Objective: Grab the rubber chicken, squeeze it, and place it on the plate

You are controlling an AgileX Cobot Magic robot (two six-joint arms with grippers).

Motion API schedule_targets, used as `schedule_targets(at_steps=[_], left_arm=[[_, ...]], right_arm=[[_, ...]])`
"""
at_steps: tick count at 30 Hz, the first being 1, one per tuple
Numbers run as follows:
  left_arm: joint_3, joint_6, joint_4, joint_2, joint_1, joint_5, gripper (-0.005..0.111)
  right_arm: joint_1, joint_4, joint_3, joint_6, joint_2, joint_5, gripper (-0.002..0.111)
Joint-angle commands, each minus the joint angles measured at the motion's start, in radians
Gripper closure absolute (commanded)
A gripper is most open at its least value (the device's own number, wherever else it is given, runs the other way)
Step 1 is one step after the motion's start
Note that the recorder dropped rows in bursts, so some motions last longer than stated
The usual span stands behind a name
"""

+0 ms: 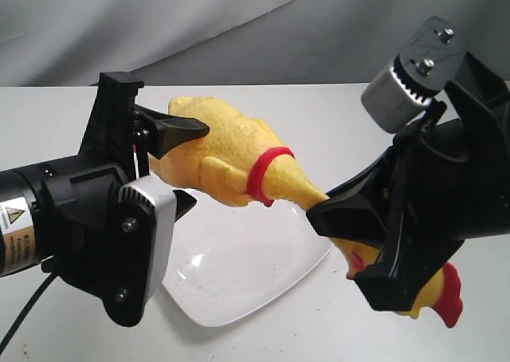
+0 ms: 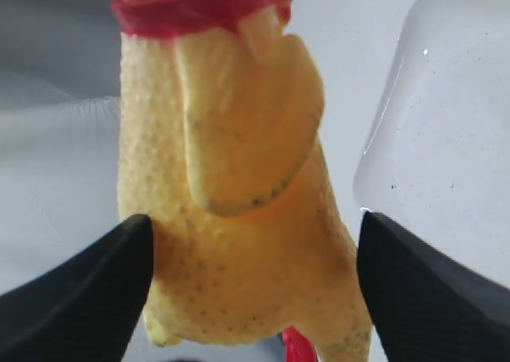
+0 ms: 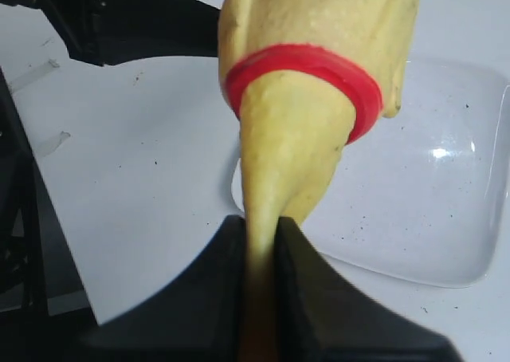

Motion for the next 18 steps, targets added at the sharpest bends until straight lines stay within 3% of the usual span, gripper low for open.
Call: schedule_targets(at_steps=[1,3,4,5,18], left_arm=[[-0.004,-0.005,-0.010,0.003,-0.005,-0.018,0.047],[-0.004,-0.005,-0.010,0.003,-0.005,-0.020,0.071],[-0.004,-0.005,-0.010,0.003,-0.005,-0.020,0.092],[-0.004,-0.005,-0.010,0.003,-0.005,-0.020,0.104],[-0.004,-0.007,-0.010,0.003,-0.005,0.031,0.107]], right_arm=[[0.000,0.026,-0.007,-0.015,-0.011,-0.018,0.108],[0.000,0.026,-0.007,-0.015,-0.011,-0.016,0.108],[0.000,0.024,-0.007,-0.015,-0.011,-0.016,0.108],[0.000,0.024,-0.007,-0.015,-0.011,-0.016,0.108],[0.000,0.022,-0.007,-0.015,-0.011,-0.016,0.108]])
